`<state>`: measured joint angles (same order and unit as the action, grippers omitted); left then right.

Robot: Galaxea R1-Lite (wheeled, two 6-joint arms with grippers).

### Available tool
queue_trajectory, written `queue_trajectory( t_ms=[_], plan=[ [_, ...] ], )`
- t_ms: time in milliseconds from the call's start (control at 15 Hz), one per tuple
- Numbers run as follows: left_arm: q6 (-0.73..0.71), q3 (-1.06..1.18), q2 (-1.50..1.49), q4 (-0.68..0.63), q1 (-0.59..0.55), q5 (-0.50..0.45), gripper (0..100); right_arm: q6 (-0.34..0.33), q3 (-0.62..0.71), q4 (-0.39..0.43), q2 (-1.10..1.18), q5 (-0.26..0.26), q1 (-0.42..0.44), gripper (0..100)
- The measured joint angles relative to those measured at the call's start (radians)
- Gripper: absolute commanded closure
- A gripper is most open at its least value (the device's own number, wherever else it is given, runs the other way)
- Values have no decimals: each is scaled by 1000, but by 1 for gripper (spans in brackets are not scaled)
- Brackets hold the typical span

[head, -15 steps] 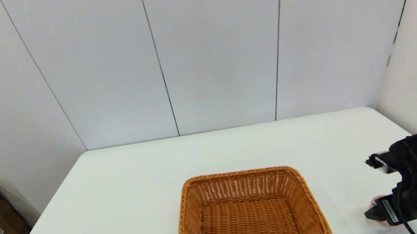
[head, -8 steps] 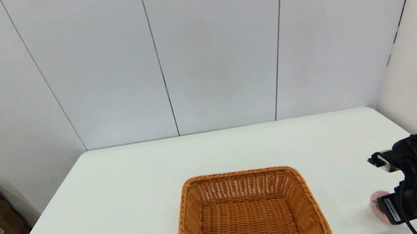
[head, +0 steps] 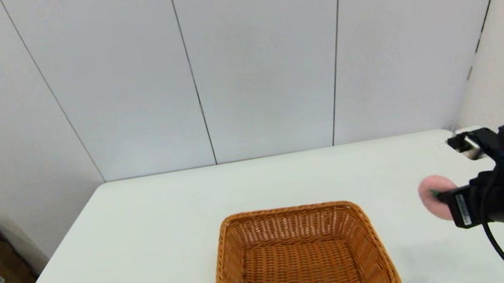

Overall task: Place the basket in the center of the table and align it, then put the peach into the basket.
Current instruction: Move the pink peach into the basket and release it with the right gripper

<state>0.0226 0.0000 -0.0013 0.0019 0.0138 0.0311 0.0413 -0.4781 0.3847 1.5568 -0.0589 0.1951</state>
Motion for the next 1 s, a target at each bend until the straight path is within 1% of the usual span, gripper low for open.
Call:
queue_trajectory(
  t_ms=[67, 200, 267, 333, 400, 467, 600, 733, 867, 1000],
  plan=[
    [-1, 0, 0, 0, 0, 1, 0, 32, -27, -9, -29, -1, 89, 100],
    [-4, 0, 0, -1, 0, 0, 0, 69, -77, -42, -59, -2, 263, 100],
    [-5, 0, 0, -2, 0, 0, 0, 79, -105, -68, -60, -2, 359, 100],
    [-4, 0, 0, -2, 0, 0, 0, 85, -133, -90, -48, -3, 435, 100],
    [-3, 0, 0, -2, 0, 1, 0, 87, -159, -103, -22, -3, 489, 100],
    [-3, 0, 0, -2, 0, 0, 0, 88, -188, -110, 11, -4, 525, 0],
    [-3, 0, 0, -2, 0, 0, 0, 89, -240, -127, 76, -3, 560, 0],
    [-2, 0, 0, -2, 0, 0, 0, 102, -280, -130, 134, -3, 569, 0],
    [-3, 0, 0, -2, 0, 1, 0, 117, -302, -122, 165, -4, 555, 0],
    [-2, 0, 0, -2, 0, 1, 0, 118, -316, -121, 164, -7, 519, 0]
  ],
)
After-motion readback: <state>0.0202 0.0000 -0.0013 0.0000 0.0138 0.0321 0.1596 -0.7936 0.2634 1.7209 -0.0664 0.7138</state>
